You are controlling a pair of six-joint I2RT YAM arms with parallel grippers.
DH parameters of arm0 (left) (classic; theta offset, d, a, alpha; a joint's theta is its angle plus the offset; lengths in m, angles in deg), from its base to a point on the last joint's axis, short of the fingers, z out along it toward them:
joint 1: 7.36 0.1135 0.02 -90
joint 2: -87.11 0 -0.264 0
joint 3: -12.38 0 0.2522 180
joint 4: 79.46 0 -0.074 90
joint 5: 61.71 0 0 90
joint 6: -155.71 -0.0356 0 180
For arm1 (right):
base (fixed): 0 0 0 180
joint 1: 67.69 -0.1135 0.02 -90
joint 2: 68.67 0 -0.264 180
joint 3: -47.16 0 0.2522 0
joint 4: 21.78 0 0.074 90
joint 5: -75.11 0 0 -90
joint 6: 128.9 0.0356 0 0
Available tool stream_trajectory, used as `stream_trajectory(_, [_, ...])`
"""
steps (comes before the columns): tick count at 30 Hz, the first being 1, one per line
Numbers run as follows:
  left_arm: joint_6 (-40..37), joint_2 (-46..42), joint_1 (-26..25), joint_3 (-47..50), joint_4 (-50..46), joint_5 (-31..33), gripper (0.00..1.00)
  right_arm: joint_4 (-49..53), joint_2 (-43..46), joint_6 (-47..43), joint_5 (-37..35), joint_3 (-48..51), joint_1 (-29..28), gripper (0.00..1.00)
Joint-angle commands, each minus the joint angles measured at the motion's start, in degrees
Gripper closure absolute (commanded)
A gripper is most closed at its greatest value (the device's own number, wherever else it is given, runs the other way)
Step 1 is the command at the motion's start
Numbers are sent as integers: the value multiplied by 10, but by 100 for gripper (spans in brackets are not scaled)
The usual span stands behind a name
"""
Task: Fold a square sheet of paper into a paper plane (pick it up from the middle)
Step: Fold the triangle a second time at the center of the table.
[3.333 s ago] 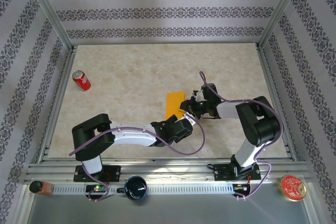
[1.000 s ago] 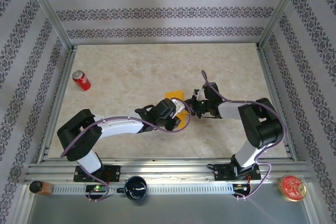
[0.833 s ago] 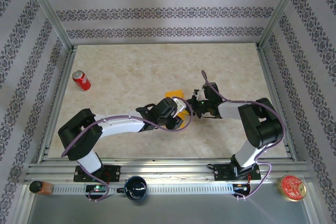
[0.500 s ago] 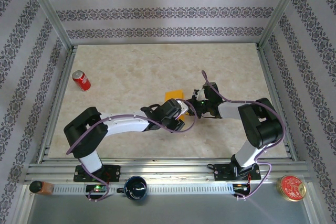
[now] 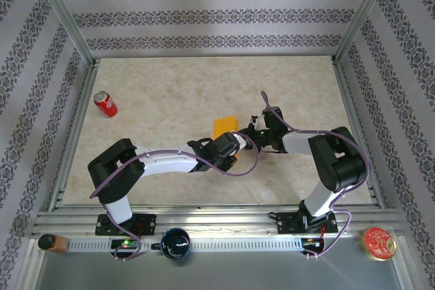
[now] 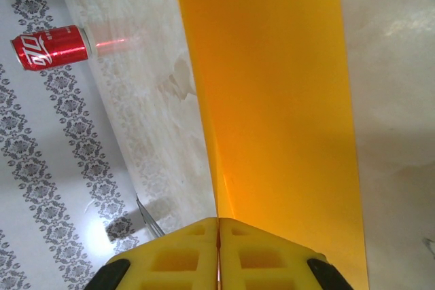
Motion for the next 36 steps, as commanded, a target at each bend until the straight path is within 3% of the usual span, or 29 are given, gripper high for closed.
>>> stream_trajectory(1, [-5,-11,-6,4,-2,10,71,-1,1,2,3,-13,1,89])
stream_trajectory(11, [6,-25,-6,13,17,-6,96,14,14,-10,-8,-9,2,83])
stream_trajectory(14, [13,-34,1,12,23,-37,96,44,36,-33,-22,-6,10,76])
stream_trajectory(19, [67,-42,53,18,58,-170,95,91,97,-64,-68,27,41,70])
stream_trajectory(24, [112,-42,96,37,108,-254,90,121,168,-76,-117,67,56,67])
stream_trajectory(27, [126,-32,112,36,119,-287,90,109,176,-65,-101,84,56,68])
stream_trajectory(31, [129,-17,117,24,114,-305,90,104,157,-65,-66,86,36,77])
stream_trajectory(36, [132,-2,119,9,100,-313,90,90,141,-60,-88,93,-14,88])
